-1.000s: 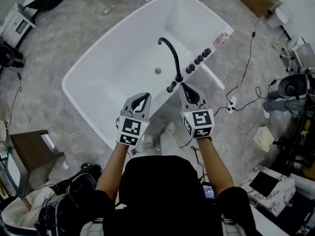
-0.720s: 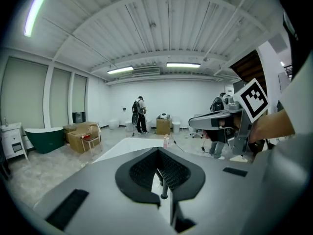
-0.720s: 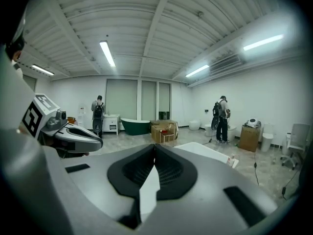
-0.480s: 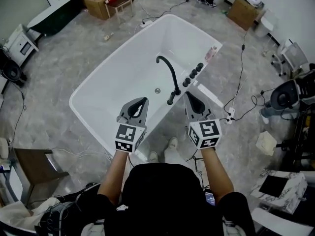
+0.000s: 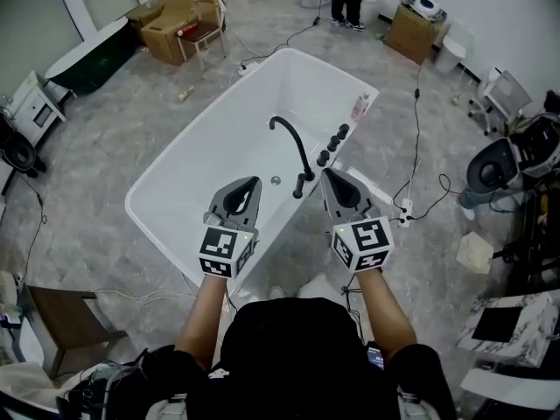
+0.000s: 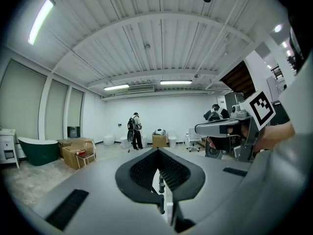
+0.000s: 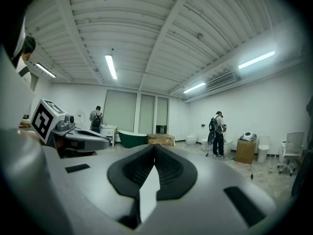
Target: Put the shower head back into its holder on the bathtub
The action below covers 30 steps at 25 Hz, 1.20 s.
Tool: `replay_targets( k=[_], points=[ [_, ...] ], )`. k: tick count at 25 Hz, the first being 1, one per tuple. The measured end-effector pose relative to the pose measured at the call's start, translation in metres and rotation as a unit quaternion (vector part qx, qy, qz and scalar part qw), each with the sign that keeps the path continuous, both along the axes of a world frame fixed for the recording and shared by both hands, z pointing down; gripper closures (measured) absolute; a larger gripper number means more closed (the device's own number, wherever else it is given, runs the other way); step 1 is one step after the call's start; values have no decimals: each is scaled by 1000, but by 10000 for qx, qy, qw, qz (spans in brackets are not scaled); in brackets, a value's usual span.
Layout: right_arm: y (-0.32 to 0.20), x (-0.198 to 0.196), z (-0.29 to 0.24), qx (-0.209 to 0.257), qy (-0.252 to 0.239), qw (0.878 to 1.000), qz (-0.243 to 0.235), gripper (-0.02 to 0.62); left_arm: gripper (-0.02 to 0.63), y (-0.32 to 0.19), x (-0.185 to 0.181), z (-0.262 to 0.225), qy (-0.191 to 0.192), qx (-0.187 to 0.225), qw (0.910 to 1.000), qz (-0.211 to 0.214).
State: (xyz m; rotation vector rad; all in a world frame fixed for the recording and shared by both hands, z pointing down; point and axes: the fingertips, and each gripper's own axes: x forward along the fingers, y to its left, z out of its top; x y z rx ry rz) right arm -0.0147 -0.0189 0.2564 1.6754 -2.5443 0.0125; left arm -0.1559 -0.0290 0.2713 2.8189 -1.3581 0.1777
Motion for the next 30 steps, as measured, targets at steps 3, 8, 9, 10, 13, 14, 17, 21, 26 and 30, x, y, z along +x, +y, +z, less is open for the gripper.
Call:
replay_targets(
  k=[3,8,9,10,13,14,17,21,26,30],
  points=[
    [2,4,-9,51,-42,10000,0,572,592,4,5,-15,34,110,9999,-6],
    [2,18,-21,135,-38,9999,-62,572,592,4,19,-29,50,209,9997,-69],
    [3,22,-23,145,-40,9999,-77,572,592,4,23,-30,63,204,9997,-99],
    [4,26,-24,153,-44,9998,-94,572,592,4,28,-31,77,194,9997,-125],
    [6,38,-34,208,-47,9997,-143,572,592,7,42,-40,205,125,9996,-131],
    [6,41,-38,233,-58,9996,-155,572,592,7,47,-44,261,95,9995,-132],
    [8,53,-46,306,-162,9992,-181,572,592,10,58,-51,250,133,9994,-184],
    [13,64,-49,367,-246,9989,-178,572,592,19,68,-58,349,84,9992,-199],
    [23,71,-48,378,-281,9987,-210,572,592,27,74,-60,319,87,9990,-301],
    [29,76,-49,389,-317,9985,-196,572,592,35,78,-60,274,107,9991,-301]
  ],
)
